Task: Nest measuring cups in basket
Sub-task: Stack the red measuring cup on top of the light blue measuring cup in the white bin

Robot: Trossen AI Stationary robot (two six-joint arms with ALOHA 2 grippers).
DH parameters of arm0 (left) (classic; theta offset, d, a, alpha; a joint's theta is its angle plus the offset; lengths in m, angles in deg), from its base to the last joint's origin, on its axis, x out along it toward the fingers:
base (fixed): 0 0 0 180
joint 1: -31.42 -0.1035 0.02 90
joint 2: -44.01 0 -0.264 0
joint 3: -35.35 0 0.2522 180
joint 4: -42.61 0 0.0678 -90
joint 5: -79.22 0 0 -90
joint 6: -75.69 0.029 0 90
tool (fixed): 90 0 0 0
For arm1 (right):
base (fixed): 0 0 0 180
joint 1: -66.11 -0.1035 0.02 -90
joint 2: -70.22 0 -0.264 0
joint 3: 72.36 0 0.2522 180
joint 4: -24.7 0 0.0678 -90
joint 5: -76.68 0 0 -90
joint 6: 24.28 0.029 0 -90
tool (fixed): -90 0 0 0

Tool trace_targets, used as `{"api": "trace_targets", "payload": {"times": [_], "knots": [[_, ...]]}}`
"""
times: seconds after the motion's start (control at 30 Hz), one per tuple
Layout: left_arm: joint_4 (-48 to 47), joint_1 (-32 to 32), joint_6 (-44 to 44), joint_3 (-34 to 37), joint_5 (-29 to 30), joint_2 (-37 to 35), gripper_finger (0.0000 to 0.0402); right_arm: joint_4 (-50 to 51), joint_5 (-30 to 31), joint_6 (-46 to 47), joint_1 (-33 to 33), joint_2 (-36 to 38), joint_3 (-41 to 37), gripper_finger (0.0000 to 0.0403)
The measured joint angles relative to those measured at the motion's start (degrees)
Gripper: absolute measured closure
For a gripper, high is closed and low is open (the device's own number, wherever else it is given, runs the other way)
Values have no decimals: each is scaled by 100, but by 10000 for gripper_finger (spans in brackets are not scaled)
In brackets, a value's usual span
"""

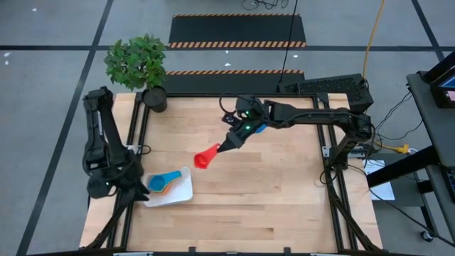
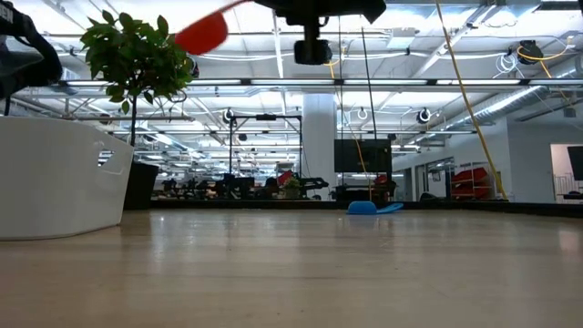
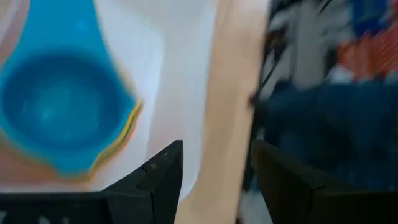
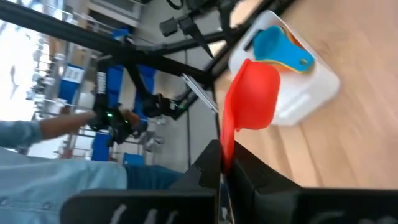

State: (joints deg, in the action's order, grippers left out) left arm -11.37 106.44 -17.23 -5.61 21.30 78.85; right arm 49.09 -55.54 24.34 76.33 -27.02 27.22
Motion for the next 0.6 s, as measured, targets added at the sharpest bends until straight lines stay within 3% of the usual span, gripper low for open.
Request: {"api": "trace_targets", "payload": {"times": [0.3,0.53,0.6], "knots": [[12,21,323,2,-1749,237,232,645,69,-308,35,84,0,403],[-1136,71,-441,7,-2286,304,286,643,633,-467,21,84,0,403],[-1047,70,-363,42,-2279,396,296,636,773,-511,21,84,0,403]]}}
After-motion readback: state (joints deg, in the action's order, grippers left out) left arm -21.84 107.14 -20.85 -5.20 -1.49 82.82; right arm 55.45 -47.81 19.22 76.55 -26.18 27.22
